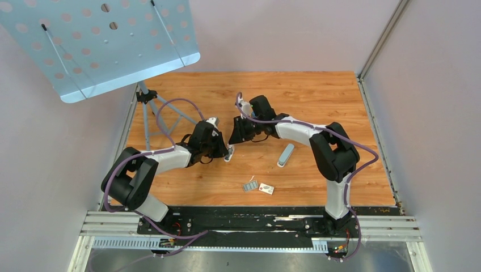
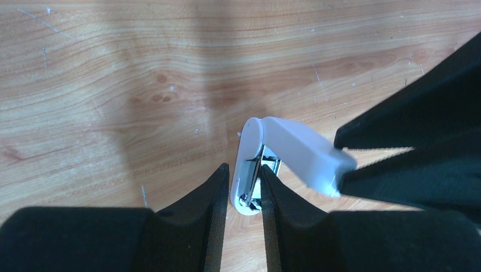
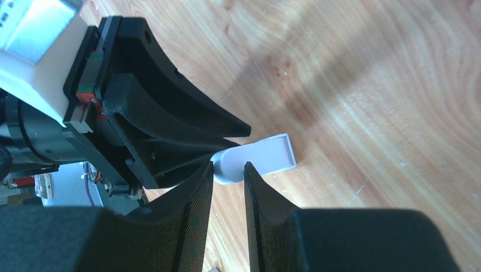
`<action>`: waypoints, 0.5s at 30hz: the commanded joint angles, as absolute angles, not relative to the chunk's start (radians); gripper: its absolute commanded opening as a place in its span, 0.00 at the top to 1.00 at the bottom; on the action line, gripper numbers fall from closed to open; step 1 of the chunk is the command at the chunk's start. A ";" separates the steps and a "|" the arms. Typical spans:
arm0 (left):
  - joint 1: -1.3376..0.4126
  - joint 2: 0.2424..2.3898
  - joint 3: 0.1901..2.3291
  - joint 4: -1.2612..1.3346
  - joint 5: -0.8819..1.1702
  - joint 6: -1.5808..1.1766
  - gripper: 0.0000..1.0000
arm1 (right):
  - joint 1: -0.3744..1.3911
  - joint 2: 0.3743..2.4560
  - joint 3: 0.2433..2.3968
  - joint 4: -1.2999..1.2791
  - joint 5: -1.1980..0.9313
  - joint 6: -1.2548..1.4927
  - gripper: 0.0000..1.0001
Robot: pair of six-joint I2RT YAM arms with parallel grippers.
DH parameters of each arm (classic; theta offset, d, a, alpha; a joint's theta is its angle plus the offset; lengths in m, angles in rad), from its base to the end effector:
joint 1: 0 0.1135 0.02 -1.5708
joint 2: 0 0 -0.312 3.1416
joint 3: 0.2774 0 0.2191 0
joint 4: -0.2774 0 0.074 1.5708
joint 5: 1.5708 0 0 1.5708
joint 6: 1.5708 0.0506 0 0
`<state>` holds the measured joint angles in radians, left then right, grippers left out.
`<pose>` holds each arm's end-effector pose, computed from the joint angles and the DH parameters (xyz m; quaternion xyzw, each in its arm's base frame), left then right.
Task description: Load the staples into the stapler
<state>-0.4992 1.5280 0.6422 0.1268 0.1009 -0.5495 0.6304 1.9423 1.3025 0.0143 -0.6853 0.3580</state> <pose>0.2404 -0.1369 0.2144 -0.0032 0.9178 -0.2375 0.3182 0.3284 0.2793 0.2603 -0.2654 0.8101 0.4667 0.2356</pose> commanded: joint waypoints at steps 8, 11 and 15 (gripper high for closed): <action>-0.490 1.530 0.630 0.085 0.058 -0.539 0.71 | 0.673 1.905 1.259 -0.099 -0.636 0.334 0.68; -0.490 1.507 0.632 0.056 0.047 -0.546 0.71 | 0.674 1.894 1.257 -0.106 -0.619 0.338 0.68; -0.489 1.472 0.639 0.007 0.024 -0.553 0.69 | 0.675 1.875 1.254 -0.117 -0.591 0.355 0.68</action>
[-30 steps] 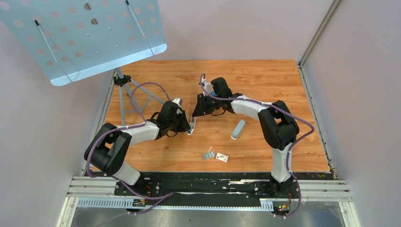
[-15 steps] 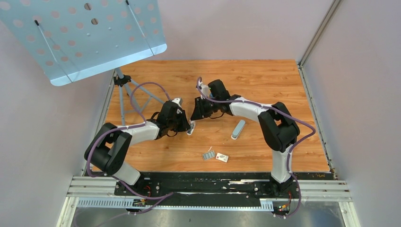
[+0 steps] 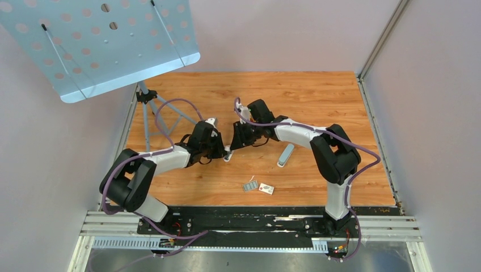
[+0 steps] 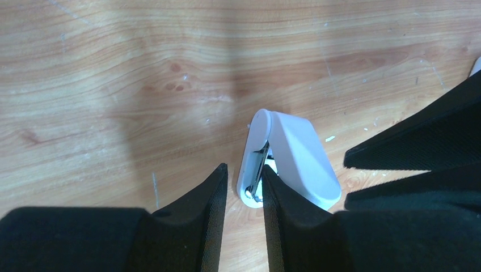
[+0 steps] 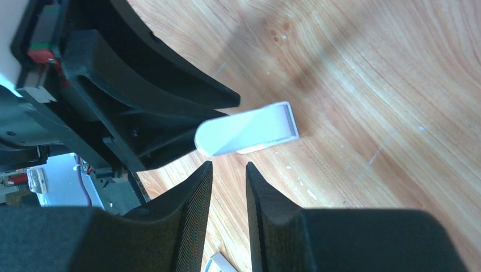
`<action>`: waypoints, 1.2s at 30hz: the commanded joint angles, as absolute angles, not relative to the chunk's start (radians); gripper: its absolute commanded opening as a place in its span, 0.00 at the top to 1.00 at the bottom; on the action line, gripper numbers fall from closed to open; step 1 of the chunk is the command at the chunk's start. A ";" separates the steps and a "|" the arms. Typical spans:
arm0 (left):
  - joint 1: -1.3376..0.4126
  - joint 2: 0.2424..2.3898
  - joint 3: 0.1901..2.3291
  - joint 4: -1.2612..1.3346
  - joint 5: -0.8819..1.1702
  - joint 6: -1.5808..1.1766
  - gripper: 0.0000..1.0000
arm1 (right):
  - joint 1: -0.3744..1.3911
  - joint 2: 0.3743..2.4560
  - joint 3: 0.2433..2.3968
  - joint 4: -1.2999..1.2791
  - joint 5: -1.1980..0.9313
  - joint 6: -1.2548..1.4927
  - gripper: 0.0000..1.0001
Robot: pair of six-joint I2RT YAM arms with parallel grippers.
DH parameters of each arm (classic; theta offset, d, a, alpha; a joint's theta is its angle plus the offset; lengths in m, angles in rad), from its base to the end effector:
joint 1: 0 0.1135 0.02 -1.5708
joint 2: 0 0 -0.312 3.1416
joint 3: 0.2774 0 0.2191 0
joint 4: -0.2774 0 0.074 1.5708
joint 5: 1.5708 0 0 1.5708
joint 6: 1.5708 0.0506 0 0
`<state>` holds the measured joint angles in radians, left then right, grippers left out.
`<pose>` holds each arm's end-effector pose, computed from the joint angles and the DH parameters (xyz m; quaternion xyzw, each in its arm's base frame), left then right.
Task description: Load the staples into the stapler
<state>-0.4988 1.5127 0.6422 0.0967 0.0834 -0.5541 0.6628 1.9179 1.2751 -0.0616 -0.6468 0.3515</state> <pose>0.2373 -0.1341 0.2156 -0.0093 0.9209 -0.2280 0.3159 0.3107 0.2812 0.2545 -0.2652 0.8295 0.4454 0.2078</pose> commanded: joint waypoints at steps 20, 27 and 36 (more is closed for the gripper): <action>-0.456 1.334 0.610 0.018 0.112 -0.619 0.52 | 0.720 1.935 1.346 -0.170 -0.449 0.524 0.64; -0.442 1.358 0.585 0.067 0.150 -0.627 0.51 | 0.751 1.976 1.358 -0.190 -0.424 0.538 0.64; -0.439 1.330 0.567 0.063 0.131 -0.624 0.50 | 0.781 2.012 1.367 -0.217 -0.386 0.532 0.68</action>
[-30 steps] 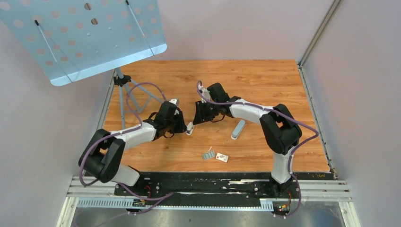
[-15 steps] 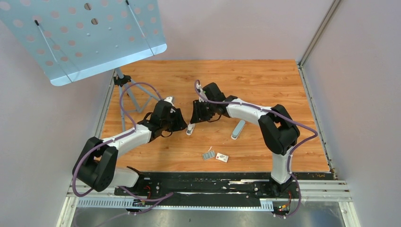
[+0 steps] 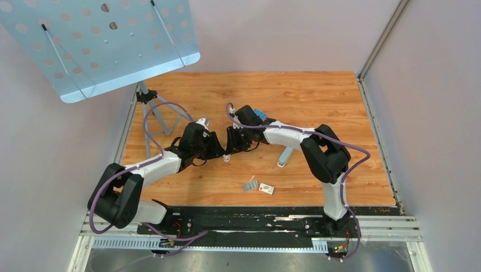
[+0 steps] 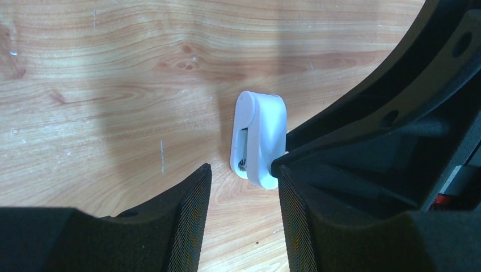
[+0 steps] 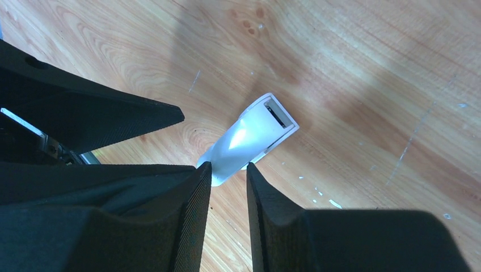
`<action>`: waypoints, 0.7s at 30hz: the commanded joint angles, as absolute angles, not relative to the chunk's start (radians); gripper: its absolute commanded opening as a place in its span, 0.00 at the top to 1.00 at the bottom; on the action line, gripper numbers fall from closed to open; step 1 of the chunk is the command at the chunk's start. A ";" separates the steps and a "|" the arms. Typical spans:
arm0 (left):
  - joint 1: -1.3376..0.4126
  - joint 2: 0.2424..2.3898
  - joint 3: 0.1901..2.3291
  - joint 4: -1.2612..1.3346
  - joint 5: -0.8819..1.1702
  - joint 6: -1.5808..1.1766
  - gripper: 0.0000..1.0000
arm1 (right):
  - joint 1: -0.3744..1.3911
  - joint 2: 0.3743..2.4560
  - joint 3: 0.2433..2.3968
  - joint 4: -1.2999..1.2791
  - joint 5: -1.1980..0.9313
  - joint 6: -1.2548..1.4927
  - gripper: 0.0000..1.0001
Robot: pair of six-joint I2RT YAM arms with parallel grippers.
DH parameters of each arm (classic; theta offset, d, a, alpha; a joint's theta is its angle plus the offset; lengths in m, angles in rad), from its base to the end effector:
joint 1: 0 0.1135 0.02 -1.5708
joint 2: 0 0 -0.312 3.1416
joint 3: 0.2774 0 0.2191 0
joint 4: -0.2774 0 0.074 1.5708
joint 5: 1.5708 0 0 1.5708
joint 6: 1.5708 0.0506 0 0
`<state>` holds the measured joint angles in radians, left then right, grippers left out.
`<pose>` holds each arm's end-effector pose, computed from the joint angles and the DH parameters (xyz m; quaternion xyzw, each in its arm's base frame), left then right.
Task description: Load the staples into the stapler
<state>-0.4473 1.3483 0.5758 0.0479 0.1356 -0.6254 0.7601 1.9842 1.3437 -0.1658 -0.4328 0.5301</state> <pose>0.2106 -0.1086 0.2314 -0.0532 0.9086 -0.2624 0.3206 0.2993 0.3138 0.2348 -0.1835 0.8910 0.3782 0.1713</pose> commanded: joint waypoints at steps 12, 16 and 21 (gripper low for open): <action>-0.439 1.405 0.553 0.062 0.130 -0.627 0.62 | 0.789 2.011 1.308 -0.223 -0.352 0.534 0.70; -0.439 1.432 0.545 0.069 0.128 -0.629 0.65 | 0.791 2.017 1.281 -0.212 -0.354 0.536 0.71; -0.438 1.422 0.552 0.057 0.123 -0.625 0.66 | 0.791 1.999 1.282 -0.205 -0.353 0.530 0.71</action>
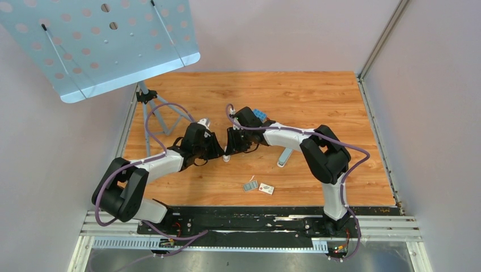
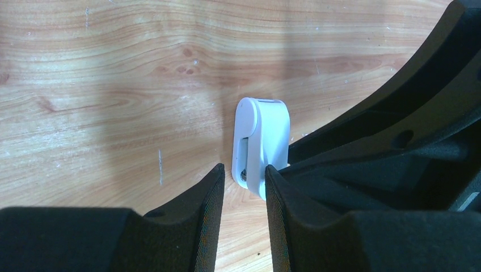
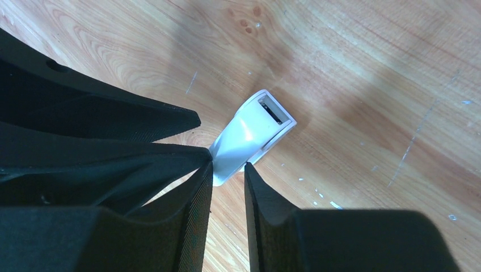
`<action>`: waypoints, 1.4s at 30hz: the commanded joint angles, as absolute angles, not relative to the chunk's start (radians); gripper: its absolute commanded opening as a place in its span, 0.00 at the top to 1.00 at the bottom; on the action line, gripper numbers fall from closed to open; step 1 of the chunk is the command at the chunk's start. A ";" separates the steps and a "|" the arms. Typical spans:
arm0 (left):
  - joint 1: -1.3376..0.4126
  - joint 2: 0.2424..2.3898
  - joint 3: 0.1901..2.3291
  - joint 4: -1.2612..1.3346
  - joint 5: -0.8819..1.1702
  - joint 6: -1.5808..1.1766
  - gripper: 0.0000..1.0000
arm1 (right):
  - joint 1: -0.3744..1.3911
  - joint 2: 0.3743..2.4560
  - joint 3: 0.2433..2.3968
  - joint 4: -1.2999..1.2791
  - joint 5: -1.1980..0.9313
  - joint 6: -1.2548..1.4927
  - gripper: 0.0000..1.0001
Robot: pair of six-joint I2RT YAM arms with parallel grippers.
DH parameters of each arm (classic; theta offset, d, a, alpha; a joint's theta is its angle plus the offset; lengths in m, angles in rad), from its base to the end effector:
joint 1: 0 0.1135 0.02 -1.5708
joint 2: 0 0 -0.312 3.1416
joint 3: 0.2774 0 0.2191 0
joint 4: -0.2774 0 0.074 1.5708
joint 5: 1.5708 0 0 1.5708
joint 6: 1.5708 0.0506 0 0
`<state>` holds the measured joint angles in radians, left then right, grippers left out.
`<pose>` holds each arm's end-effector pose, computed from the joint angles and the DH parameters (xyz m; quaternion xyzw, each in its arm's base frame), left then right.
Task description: Load the staples into the stapler
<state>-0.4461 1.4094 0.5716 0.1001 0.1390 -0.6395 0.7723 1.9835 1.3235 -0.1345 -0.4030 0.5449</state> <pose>0.2201 -0.1130 0.2215 -0.0601 0.9107 -0.2629 0.3128 0.2962 0.3163 0.2315 -0.1781 0.8924 0.3734 0.1799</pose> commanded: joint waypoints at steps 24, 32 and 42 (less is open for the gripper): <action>-0.439 0.840 0.989 -0.532 0.220 -0.360 0.00 | 0.776 1.156 1.172 -0.594 0.074 0.381 0.00; -0.439 0.638 0.908 -0.493 0.206 -0.449 0.00 | 0.776 0.801 1.028 -0.616 0.168 0.377 0.00; -0.439 0.492 0.769 -0.416 0.216 -0.552 0.00 | 0.777 0.654 0.935 -0.611 0.151 0.418 0.00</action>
